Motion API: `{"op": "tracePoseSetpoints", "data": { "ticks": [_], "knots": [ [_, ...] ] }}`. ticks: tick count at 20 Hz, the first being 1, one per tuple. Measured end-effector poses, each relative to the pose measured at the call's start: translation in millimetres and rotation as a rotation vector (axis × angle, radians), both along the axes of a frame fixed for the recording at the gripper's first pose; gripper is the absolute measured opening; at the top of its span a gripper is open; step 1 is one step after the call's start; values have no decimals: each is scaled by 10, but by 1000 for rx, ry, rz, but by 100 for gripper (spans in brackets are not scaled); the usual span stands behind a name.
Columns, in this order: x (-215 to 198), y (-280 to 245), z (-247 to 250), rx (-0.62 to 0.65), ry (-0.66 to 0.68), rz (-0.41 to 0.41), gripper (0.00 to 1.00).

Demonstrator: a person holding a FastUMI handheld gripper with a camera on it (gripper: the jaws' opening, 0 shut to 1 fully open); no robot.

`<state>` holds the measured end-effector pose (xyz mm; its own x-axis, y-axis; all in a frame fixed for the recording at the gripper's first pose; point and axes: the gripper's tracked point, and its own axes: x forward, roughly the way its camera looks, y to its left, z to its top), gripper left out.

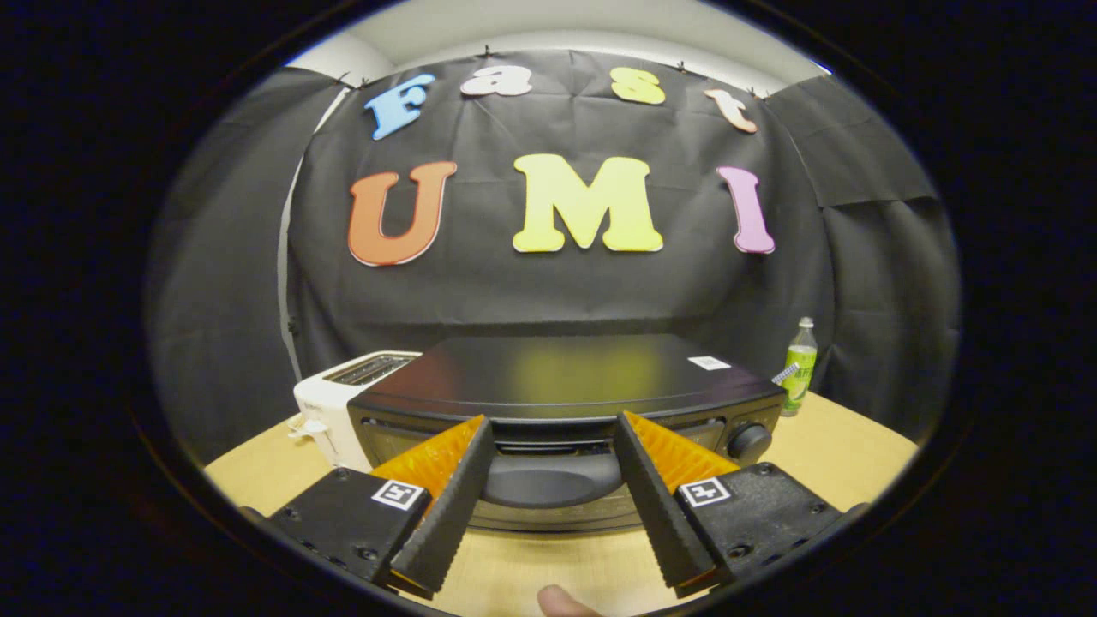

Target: Open the toaster oven, put the food inside, and close the toaster oven door.

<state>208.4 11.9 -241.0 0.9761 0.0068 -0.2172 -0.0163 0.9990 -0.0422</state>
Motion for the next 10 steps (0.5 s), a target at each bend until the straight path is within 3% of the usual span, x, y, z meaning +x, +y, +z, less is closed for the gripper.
{"op": "tracePoseSetpoints", "data": {
  "ticks": [10],
  "knots": [
    [-562,-25,-191,-26,132,26,94]
  ]
}}
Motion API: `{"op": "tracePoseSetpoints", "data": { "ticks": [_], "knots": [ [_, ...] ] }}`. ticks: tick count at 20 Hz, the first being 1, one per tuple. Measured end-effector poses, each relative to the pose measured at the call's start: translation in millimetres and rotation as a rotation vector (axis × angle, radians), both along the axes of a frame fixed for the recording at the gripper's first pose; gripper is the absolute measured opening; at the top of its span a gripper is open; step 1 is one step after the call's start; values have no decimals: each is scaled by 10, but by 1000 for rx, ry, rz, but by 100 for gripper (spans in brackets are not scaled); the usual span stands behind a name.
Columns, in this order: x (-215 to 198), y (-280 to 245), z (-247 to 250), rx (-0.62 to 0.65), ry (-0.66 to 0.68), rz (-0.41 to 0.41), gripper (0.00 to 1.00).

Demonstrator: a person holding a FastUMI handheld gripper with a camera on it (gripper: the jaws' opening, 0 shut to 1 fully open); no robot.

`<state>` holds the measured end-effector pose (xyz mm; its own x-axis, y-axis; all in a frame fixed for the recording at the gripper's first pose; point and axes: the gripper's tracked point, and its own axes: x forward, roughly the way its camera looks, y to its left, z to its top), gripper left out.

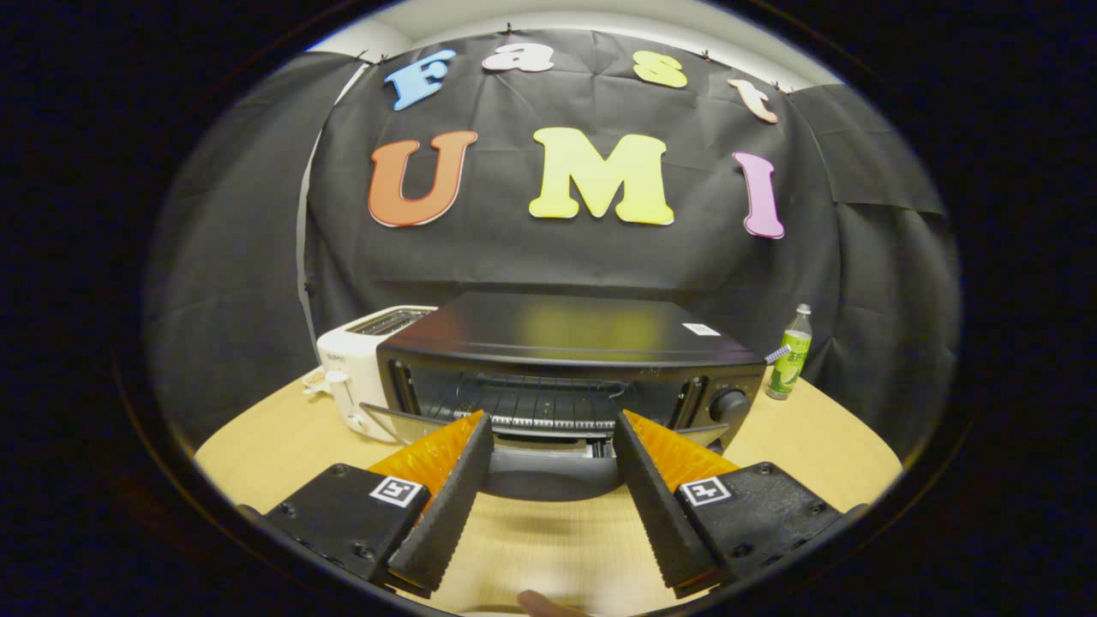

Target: Open the toaster oven, put the food inside, and close the toaster oven door.

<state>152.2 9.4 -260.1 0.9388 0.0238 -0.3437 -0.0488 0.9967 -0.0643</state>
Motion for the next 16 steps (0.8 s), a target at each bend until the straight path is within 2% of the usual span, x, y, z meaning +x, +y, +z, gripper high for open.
{"op": "tracePoseSetpoints", "data": {
  "ticks": [3,6,16],
  "knots": [
    [-171,2,-76,-24,17,26,94],
    [-261,-18,-147,42,41,32,93],
    [-490,-106,-336,90,167,46,89]
  ]
}}
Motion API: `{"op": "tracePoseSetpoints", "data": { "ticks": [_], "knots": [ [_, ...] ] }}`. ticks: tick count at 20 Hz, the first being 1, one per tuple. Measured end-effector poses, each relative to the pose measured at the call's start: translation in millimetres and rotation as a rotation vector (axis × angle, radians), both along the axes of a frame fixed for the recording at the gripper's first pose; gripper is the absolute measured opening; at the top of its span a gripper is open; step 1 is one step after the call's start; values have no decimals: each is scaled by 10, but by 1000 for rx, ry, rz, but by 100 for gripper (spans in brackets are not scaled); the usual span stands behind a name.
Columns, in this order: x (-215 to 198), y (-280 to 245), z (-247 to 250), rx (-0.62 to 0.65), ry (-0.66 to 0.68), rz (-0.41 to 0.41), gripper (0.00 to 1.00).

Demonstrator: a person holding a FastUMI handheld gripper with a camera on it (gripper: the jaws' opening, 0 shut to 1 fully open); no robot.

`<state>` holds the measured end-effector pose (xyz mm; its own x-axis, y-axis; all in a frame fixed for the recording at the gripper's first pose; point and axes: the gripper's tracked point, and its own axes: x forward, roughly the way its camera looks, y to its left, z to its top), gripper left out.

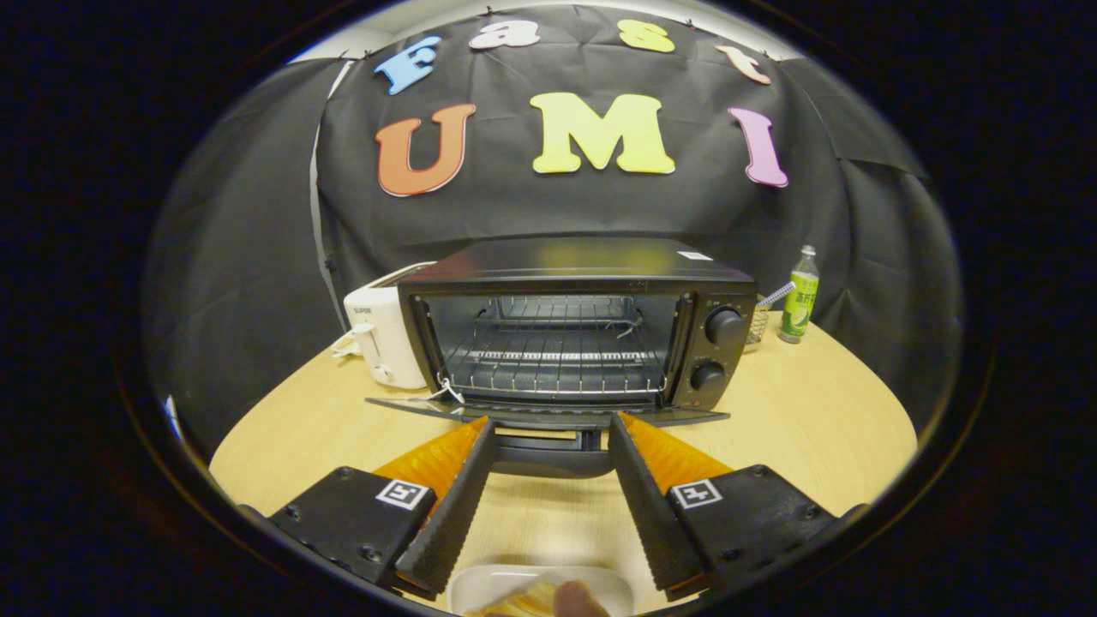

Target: Open the toaster oven, put the food inside, and close the toaster oven door.

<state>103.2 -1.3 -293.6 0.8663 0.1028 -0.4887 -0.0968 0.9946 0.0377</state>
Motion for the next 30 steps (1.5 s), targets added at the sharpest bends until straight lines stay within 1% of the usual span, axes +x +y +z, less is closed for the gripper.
{"op": "tracePoseSetpoints", "data": {
  "ticks": [3,8,10,12,13,14,15,19,22,25,28,29,30],
  "knots": [
    [-81,-7,-72,26,43,1,86],
    [-199,-28,-263,62,141,25,85],
    [-248,-36,-375,57,179,35,85],
    [-242,-111,-506,23,220,9,85],
    [-229,-110,-574,25,250,5,85],
    [-223,-112,-651,33,275,-3,82],
    [-199,-124,-640,32,283,-11,82],
    [-236,-152,-485,-12,246,-7,83],
    [-288,-167,-278,-44,199,6,83],
    [-378,-198,-6,-83,129,15,83],
    [-543,-239,346,-128,29,25,84],
    [-631,-259,425,-150,4,40,86],
    [-713,-278,477,-167,-17,56,99]
  ]
}}
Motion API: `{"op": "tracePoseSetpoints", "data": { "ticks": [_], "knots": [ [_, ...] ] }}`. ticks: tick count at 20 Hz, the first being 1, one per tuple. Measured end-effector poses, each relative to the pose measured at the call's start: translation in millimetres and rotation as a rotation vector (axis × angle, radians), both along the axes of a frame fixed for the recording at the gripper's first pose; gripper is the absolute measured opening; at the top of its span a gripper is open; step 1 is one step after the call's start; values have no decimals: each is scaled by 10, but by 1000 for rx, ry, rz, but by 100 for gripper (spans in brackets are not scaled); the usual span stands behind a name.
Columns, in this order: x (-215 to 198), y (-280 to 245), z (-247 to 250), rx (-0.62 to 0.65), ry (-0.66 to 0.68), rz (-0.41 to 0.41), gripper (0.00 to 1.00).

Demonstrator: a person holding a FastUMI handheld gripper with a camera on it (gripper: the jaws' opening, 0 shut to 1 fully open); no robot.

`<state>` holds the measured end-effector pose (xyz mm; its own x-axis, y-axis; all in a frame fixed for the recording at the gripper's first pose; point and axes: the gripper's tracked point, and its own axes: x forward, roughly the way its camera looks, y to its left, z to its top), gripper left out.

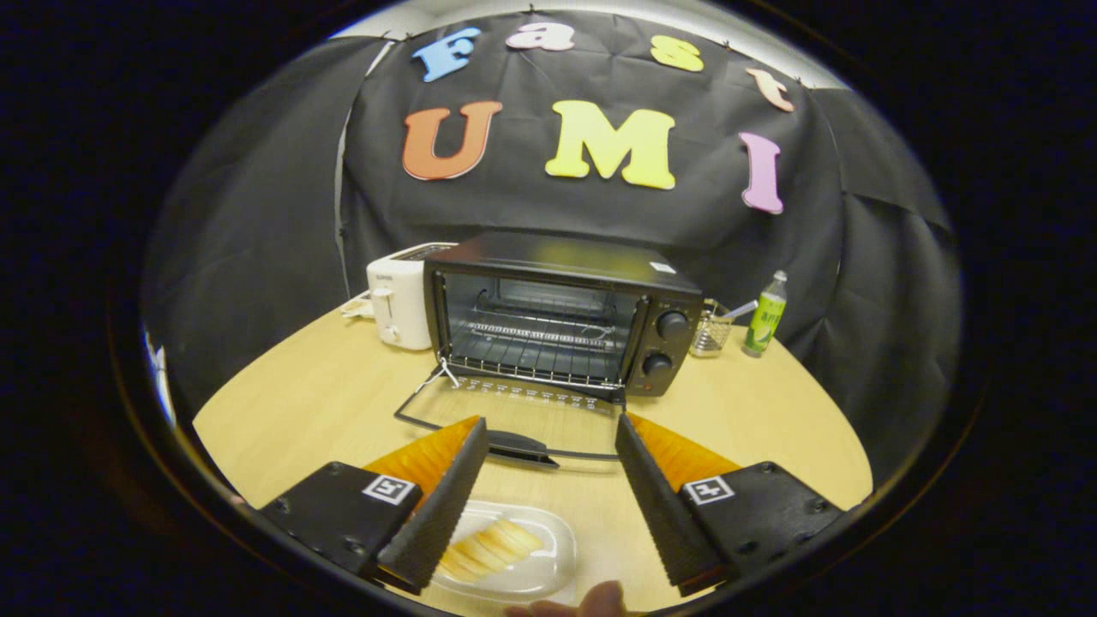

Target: Open the toaster oven, put the food inside, and close the toaster oven door.

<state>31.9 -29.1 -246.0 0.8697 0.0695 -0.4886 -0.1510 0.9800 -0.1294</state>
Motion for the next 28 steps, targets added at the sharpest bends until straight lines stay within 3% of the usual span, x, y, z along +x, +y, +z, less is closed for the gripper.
{"op": "tracePoseSetpoints", "data": {
  "ticks": [5,12,20,28],
  "knots": [
    [-515,-46,182,58,-54,46,100],
    [-831,-48,127,115,-90,70,100],
    [-1018,209,-662,174,103,90,100],
    [-1045,333,-1443,205,351,-38,100]
  ]
}}
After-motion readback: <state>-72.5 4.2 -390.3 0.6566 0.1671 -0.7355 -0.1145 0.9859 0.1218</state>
